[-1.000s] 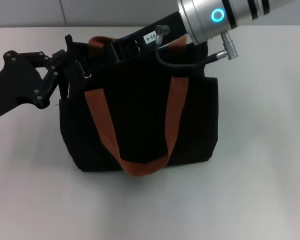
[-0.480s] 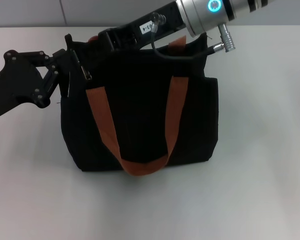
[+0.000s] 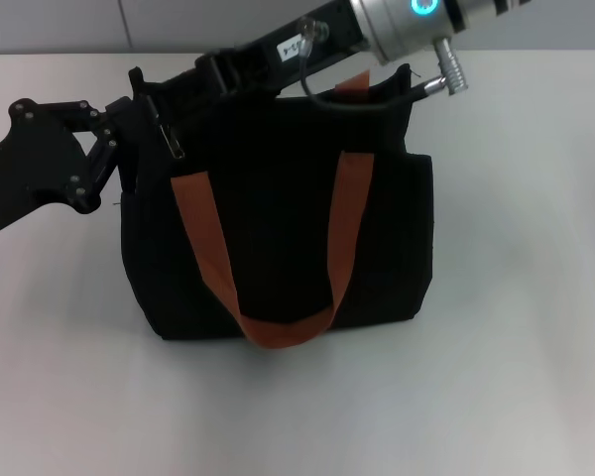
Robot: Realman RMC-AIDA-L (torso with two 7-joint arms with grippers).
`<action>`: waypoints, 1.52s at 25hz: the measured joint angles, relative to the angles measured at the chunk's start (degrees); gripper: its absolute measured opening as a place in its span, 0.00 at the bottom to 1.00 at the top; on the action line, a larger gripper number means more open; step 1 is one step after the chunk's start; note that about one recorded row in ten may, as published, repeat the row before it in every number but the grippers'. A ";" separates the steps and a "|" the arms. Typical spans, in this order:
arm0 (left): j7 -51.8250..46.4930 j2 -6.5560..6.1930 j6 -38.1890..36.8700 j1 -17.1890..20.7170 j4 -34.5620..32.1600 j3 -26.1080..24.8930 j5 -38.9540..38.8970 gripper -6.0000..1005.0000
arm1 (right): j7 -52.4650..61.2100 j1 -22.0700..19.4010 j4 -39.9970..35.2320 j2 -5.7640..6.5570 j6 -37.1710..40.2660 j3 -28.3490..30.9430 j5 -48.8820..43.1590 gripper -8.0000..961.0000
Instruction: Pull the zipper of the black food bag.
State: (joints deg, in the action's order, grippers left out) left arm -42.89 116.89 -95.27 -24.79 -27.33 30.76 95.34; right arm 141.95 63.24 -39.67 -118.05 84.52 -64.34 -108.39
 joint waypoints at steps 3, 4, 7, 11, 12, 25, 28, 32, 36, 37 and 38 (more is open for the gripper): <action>0.00 -0.03 0.00 0.00 0.00 0.00 0.00 0.05 | 0.23 -0.23 -0.18 0.71 0.50 1.29 -0.03 0.81; 0.00 -0.04 0.01 0.00 0.00 0.00 0.01 0.05 | 0.25 -0.34 -0.20 0.93 0.72 1.60 -0.04 0.81; 0.00 -0.08 0.06 0.06 0.00 -0.04 0.02 0.06 | 0.32 -0.55 -0.07 1.30 0.86 1.71 -0.06 0.81; 0.00 -0.13 0.08 0.09 0.03 -0.09 0.02 0.06 | 0.41 -0.53 0.40 1.05 0.86 1.06 -0.08 0.81; 0.00 -0.14 0.09 0.09 0.07 -0.09 0.02 0.06 | 0.42 -0.47 0.47 0.90 0.88 0.82 -0.10 0.81; 0.00 -0.18 -0.22 0.04 0.01 -0.09 0.02 0.06 | 1.25 0.27 0.71 -0.34 -0.06 -0.54 -2.28 0.81; 0.00 -0.18 -0.32 -0.07 0.00 -0.09 0.02 0.06 | 1.24 0.53 0.78 -0.75 -0.52 -0.54 -2.48 0.81; -0.02 -0.18 -0.34 -0.22 -0.01 -0.09 0.02 0.06 | 0.92 1.37 1.71 -0.92 -1.01 -0.53 -2.68 0.81; -0.03 -0.07 -0.36 -0.46 0.01 -0.09 0.02 0.06 | 0.79 2.20 2.65 -1.14 -1.18 -0.52 -2.71 0.81; -0.03 -0.05 -0.36 -0.56 0.06 -0.09 0.02 0.06 | 0.79 2.20 2.65 -1.14 -1.18 -0.52 -2.71 0.81; -0.04 -0.04 -0.36 -0.61 0.08 -0.09 0.02 0.06 | 0.79 2.22 2.66 -1.17 -1.19 -0.52 -2.71 0.81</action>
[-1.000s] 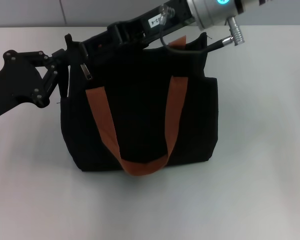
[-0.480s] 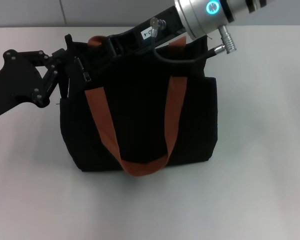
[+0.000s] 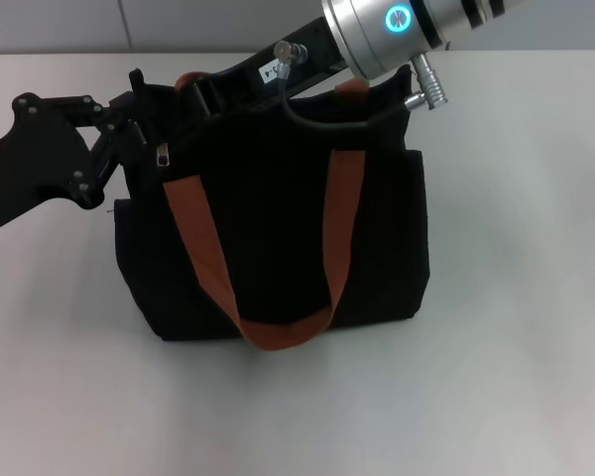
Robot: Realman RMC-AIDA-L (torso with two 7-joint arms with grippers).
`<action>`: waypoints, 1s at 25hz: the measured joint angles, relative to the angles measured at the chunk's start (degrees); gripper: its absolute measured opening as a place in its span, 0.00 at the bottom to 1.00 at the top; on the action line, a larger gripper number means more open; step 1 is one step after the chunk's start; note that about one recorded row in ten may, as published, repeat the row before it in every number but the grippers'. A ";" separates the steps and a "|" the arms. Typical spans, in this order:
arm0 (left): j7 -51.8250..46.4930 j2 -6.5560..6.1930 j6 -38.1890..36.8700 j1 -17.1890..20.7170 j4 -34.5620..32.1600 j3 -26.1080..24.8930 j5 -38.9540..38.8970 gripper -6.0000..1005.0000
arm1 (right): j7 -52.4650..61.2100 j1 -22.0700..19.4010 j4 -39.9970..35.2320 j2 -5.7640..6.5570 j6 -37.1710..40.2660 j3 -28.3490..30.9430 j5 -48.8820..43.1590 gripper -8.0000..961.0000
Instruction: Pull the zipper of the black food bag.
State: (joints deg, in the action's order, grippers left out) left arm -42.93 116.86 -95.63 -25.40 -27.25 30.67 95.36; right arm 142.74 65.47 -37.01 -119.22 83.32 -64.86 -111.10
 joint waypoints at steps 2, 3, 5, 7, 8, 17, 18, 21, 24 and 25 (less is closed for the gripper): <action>-0.05 0.05 0.00 -0.12 0.07 0.00 0.00 0.06 | -0.02 -0.02 0.01 -0.04 -0.01 0.01 0.14 0.81; -0.08 0.10 0.00 -0.18 0.08 0.02 0.00 0.06 | -0.02 -0.02 0.01 -0.04 -0.01 0.01 0.14 0.81; -0.09 0.15 0.00 -0.23 0.06 0.04 0.00 0.06 | -0.02 -0.09 0.01 -0.05 -0.01 0.00 0.21 0.81; -0.24 0.25 0.04 -0.32 -0.01 0.07 0.00 0.06 | -0.07 -0.30 0.01 -0.05 -0.01 0.00 0.48 0.81; -0.48 0.26 0.20 -0.35 -0.04 0.04 0.00 0.06 | -0.29 -0.47 0.01 -0.05 0.01 0.07 0.76 0.81; -0.66 -0.18 0.34 0.07 0.01 -0.55 0.00 0.06 | -1.06 -2.14 -0.63 0.36 1.05 0.85 2.34 0.80; -0.66 -0.18 0.32 0.11 0.00 -0.56 0.00 0.06 | -1.14 -2.18 -0.55 0.38 1.10 0.87 2.35 0.80; -0.71 -0.09 0.09 0.06 0.05 -0.59 0.00 0.06 | -1.56 -2.23 -0.23 0.29 1.06 0.74 2.39 0.80; -0.74 -0.01 0.09 -0.03 0.09 -0.60 0.00 0.06 | -1.60 -2.25 -0.20 0.16 0.89 0.57 2.39 0.80; -0.75 0.05 0.10 -0.06 0.08 -0.59 0.00 0.06 | -1.62 -2.25 -0.20 0.12 0.81 0.54 2.39 0.80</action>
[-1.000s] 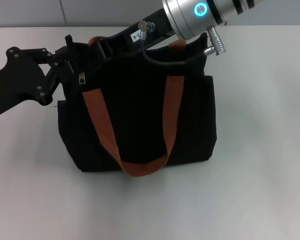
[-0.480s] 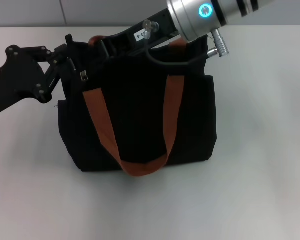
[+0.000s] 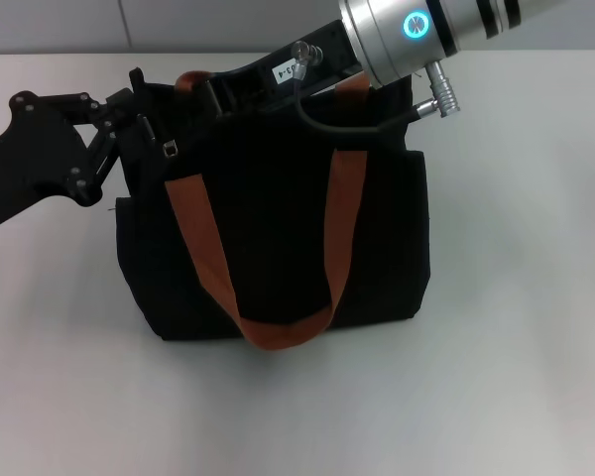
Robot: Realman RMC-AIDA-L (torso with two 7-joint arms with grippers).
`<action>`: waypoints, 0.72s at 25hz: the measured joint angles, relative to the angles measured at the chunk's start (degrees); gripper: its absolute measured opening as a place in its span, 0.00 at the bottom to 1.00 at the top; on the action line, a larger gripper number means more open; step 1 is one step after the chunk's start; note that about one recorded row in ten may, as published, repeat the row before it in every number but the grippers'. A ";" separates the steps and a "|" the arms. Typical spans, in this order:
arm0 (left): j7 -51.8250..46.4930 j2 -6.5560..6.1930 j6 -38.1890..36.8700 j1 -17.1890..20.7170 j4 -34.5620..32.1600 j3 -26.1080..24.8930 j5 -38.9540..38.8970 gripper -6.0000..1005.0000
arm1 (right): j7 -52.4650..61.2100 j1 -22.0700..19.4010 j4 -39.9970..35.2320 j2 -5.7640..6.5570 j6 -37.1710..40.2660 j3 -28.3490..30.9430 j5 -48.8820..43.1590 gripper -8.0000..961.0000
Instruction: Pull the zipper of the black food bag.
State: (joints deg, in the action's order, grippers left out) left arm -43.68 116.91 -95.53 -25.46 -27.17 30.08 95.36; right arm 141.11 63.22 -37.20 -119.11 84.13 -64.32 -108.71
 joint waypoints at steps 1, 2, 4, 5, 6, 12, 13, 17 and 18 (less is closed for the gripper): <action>0.00 0.09 -0.01 -0.02 -0.07 0.02 0.00 0.06 | -0.01 -0.01 0.02 -0.08 -0.19 -0.07 0.00 0.80; -0.01 0.11 -0.04 -0.02 -0.08 0.02 0.00 0.06 | -0.01 -0.01 0.02 -0.08 -0.19 -0.07 0.00 0.80; -0.01 0.11 -0.05 -0.02 -0.09 0.01 0.00 0.06 | 0.02 -0.01 0.04 -0.13 -0.59 -0.21 -0.01 0.79; -0.01 0.11 -0.06 -0.01 -0.10 0.00 0.00 0.06 | 0.07 0.02 0.07 -0.15 -0.81 -0.27 -0.08 0.79; -0.01 0.11 -0.07 0.05 -0.11 -0.01 0.00 0.06 | 0.20 0.06 0.10 -0.16 -1.24 -0.28 -0.26 0.79; -0.01 0.05 -0.25 0.20 -0.16 -0.03 -0.01 0.07 | 0.29 -0.09 0.12 -0.16 -1.53 -0.28 -0.39 0.58; -0.01 0.06 -0.26 0.21 -0.16 -0.03 0.00 0.07 | 0.29 -0.11 0.12 -0.16 -1.53 -0.28 -0.40 0.55; -0.01 0.10 -0.27 0.21 -0.16 -0.03 0.00 0.07 | 0.30 -0.17 0.12 -0.16 -1.90 -0.32 -0.42 0.41; -0.01 0.10 -0.27 0.21 -0.16 -0.03 0.00 0.07 | 0.30 -0.17 0.12 -0.16 -1.90 -0.32 -0.42 0.41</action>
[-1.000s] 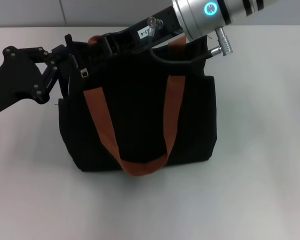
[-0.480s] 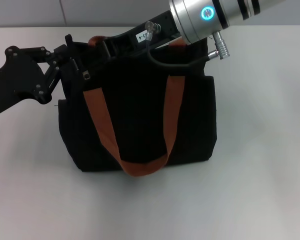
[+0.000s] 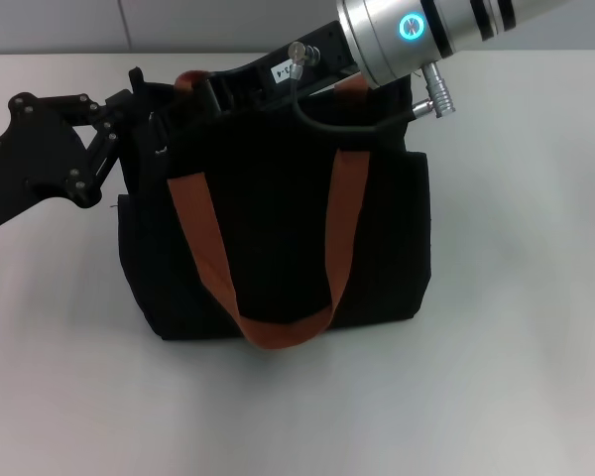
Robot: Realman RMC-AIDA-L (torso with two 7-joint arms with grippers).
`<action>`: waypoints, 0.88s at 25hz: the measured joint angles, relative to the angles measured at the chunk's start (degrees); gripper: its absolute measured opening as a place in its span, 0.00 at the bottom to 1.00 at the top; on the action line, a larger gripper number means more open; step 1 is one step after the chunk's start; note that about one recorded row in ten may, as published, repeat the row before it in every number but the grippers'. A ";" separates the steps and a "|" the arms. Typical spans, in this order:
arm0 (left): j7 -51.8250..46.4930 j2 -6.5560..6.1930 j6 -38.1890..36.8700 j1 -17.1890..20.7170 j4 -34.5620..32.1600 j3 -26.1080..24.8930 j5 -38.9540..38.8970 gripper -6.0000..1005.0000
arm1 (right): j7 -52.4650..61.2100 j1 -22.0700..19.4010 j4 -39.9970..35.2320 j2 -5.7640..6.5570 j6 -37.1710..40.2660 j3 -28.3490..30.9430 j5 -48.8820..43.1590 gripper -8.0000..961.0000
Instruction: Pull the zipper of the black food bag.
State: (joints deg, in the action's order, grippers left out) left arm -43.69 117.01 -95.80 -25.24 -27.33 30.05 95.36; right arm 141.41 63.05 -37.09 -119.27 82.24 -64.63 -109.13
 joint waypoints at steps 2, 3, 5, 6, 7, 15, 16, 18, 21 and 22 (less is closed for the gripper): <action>0.00 0.00 0.00 -0.03 0.00 0.00 0.00 0.07 | 0.01 -0.16 0.00 0.00 -0.44 -0.09 -0.03 0.41; 0.00 0.00 0.00 -0.05 0.00 0.00 0.00 0.07 | 0.01 -0.32 0.00 0.04 -0.82 -0.13 -0.12 0.41; 0.00 -0.01 0.00 -0.06 0.00 0.00 0.00 0.07 | 0.01 -0.38 0.00 0.06 -0.95 -0.14 -0.16 0.41; 0.00 -0.01 0.00 -0.07 0.00 0.00 0.00 0.07 | 0.01 -0.43 0.01 0.09 -1.09 -0.14 -0.19 0.41; 0.00 -0.01 0.00 -0.07 0.00 0.00 0.00 0.07 | 0.01 -0.45 0.12 0.09 -1.14 -0.14 -0.19 0.41; 0.00 0.06 -0.12 -0.19 0.01 0.01 0.01 0.07 | -0.27 -0.09 1.48 0.07 -2.17 -0.94 -0.19 0.41; 0.00 0.06 -0.14 -0.21 0.01 0.01 0.01 0.07 | -0.27 -0.09 1.48 0.07 -2.17 -0.94 -0.19 0.41; 0.00 0.06 -0.16 -0.25 0.01 0.01 0.01 0.07 | -0.28 -0.08 1.28 0.01 -2.20 -0.95 -0.15 0.41; 0.00 0.06 -0.18 -0.25 0.01 0.00 0.01 0.07 | -0.29 -0.20 1.12 -0.04 -2.29 -0.95 -0.06 0.40; 0.00 0.06 -0.18 -0.25 0.01 0.00 0.01 0.07 | -0.29 -0.20 1.12 -0.04 -2.29 -0.95 -0.06 0.38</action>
State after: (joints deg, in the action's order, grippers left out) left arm -43.68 117.07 -95.98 -25.49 -27.33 30.06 95.36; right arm 141.13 62.85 -35.97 -119.31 79.95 -65.59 -109.19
